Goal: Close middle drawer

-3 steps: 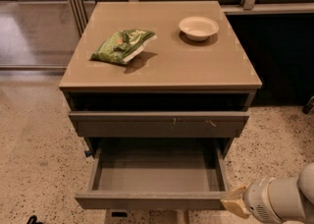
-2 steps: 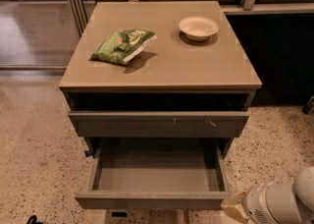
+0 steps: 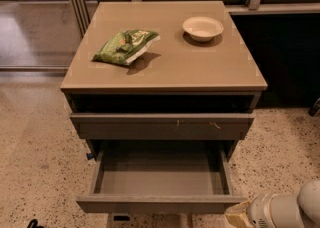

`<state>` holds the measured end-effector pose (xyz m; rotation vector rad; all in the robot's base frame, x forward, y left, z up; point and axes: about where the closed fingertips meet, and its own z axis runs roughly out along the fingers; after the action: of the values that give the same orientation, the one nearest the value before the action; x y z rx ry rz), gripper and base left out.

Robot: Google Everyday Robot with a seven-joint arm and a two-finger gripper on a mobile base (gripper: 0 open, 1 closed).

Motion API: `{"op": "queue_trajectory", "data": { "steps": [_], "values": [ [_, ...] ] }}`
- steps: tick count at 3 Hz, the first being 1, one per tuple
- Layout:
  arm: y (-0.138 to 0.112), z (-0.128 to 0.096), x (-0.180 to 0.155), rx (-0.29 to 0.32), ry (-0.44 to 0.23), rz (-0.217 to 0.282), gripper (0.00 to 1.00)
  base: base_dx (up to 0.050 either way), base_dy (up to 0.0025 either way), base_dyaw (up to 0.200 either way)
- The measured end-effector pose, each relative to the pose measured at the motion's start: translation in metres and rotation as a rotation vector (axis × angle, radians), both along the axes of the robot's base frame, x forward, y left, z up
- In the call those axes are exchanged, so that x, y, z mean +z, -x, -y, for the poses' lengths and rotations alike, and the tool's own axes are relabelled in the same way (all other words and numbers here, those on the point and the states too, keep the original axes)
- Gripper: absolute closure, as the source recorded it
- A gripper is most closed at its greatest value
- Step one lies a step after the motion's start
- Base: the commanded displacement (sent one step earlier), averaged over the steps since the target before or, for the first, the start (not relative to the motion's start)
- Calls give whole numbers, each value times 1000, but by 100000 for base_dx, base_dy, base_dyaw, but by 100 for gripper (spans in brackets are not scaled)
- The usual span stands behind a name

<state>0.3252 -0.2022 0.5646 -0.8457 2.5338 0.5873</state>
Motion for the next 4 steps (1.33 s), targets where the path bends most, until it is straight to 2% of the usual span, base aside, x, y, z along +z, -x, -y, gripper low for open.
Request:
{"op": "queue_trajectory", "data": {
  "steps": [2,4],
  "values": [
    [-7,-13,-84,-23,-59,-40,100,0,0,0],
    [-17,-22,-132,-41,-57,-70,100,0,0,0]
  ]
}}
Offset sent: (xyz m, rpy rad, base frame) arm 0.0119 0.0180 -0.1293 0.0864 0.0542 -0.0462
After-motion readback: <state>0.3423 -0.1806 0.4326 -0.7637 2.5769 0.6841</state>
